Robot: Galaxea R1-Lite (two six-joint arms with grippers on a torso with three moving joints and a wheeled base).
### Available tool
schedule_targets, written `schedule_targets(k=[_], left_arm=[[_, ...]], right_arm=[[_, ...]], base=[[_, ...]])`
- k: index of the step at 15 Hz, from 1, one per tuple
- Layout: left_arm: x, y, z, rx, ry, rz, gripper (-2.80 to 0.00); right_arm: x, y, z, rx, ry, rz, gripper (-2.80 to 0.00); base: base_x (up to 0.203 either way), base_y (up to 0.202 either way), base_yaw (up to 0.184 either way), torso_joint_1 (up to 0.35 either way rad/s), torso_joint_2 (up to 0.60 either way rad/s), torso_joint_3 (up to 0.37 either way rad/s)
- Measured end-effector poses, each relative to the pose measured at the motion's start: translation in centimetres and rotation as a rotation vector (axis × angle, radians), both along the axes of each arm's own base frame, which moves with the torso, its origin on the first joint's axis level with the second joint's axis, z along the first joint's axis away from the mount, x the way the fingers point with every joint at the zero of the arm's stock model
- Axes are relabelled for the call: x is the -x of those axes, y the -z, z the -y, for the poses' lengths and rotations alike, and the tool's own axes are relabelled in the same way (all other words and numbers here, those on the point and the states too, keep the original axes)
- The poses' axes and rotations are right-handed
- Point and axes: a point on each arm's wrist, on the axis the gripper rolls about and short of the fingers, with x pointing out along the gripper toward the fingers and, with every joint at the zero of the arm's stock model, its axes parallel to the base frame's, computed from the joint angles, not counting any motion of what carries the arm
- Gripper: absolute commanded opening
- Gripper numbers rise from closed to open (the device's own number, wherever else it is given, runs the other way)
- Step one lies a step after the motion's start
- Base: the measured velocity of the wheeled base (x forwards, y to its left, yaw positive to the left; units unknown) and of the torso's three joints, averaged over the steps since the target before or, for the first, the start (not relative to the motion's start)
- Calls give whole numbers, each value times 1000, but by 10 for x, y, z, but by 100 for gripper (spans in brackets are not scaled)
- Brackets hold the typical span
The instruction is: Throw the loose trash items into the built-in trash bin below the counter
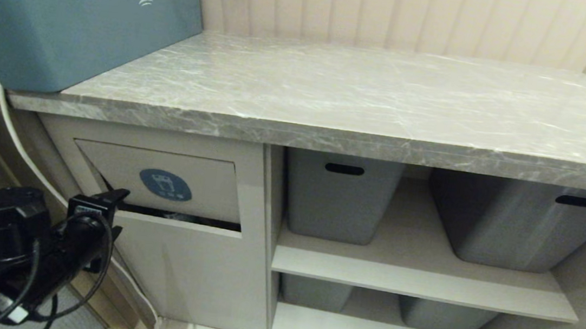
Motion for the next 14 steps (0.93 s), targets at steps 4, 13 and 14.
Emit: schedule_targets(k=[4,13,14], left_arm=[[56,-9,-10,-245,56,32,-280],[135,-28,-35,-874,183,196,-280],[143,-24,-34,-932,269,201,-280]], right_arm=[[0,0,0,-2,0,0,-280],[0,0,0,-9,-1,1,-280],[0,0,0,-10,0,1,-280]], base=[[0,0,0,0,0,0],[0,0,0,0,0,0],[0,0,0,0,0,0]])
